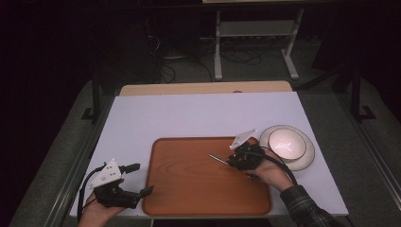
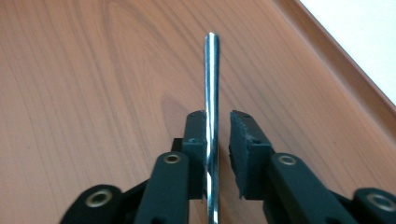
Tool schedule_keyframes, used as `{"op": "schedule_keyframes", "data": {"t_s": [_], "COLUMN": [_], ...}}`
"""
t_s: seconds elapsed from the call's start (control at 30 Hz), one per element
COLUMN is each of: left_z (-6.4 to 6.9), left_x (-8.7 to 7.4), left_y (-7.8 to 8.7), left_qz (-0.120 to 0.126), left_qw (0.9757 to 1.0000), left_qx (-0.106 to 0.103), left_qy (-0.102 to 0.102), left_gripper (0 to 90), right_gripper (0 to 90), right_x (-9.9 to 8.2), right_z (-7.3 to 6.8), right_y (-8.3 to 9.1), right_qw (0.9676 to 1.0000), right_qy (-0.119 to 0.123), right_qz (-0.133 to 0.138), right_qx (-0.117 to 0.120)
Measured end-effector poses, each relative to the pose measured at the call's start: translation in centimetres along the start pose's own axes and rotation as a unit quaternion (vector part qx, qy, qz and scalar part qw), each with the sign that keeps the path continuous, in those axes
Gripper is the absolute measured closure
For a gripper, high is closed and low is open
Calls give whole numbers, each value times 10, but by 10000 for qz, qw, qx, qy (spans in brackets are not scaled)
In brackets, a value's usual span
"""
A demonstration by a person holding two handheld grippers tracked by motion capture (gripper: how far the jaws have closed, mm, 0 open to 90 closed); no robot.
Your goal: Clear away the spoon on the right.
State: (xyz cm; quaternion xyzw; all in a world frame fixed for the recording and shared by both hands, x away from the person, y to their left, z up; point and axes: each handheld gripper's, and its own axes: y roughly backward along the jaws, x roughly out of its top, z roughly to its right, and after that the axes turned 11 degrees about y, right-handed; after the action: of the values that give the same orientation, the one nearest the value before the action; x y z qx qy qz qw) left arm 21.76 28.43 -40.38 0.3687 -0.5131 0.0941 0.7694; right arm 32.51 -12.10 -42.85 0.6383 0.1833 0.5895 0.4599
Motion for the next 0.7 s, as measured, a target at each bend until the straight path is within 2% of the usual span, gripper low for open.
{"op": "schedule_keyframes", "data": {"t_s": [0.07, 0.23, 0.33, 0.57, 0.67, 0.7], "left_z": [0, 0, 0, -1, -1, 0], "left_x": [0, 2, 2, -2, -3, -3], "left_y": [0, -3, -4, 0, 1, 2], "left_qz": [-16, -36, -59, -51, -49, -54], "left_qw": [10000, 10000, 10000, 10000, 10000, 10000], "left_qx": [6, 0, -18, -24, -21, -15], "left_qy": [9, -1, -6, 37, 26, 9], "left_gripper": [109, 109, 109, 109, 109, 109], "right_gripper": [687, 412, 311, 138, 133, 131], "right_x": [0, -1, -1, -4, -4, -4], "right_z": [0, -1, -1, -2, -5, -8], "right_y": [1, 5, 10, 21, 25, 31], "right_qw": [10000, 9998, 9991, 9965, 9957, 9944], "right_qy": [-35, -140, -190, -176, -113, -52], "right_qz": [45, 147, 364, 818, 914, 1039], "right_qx": [13, -39, -97, 18, -52, -195]}}
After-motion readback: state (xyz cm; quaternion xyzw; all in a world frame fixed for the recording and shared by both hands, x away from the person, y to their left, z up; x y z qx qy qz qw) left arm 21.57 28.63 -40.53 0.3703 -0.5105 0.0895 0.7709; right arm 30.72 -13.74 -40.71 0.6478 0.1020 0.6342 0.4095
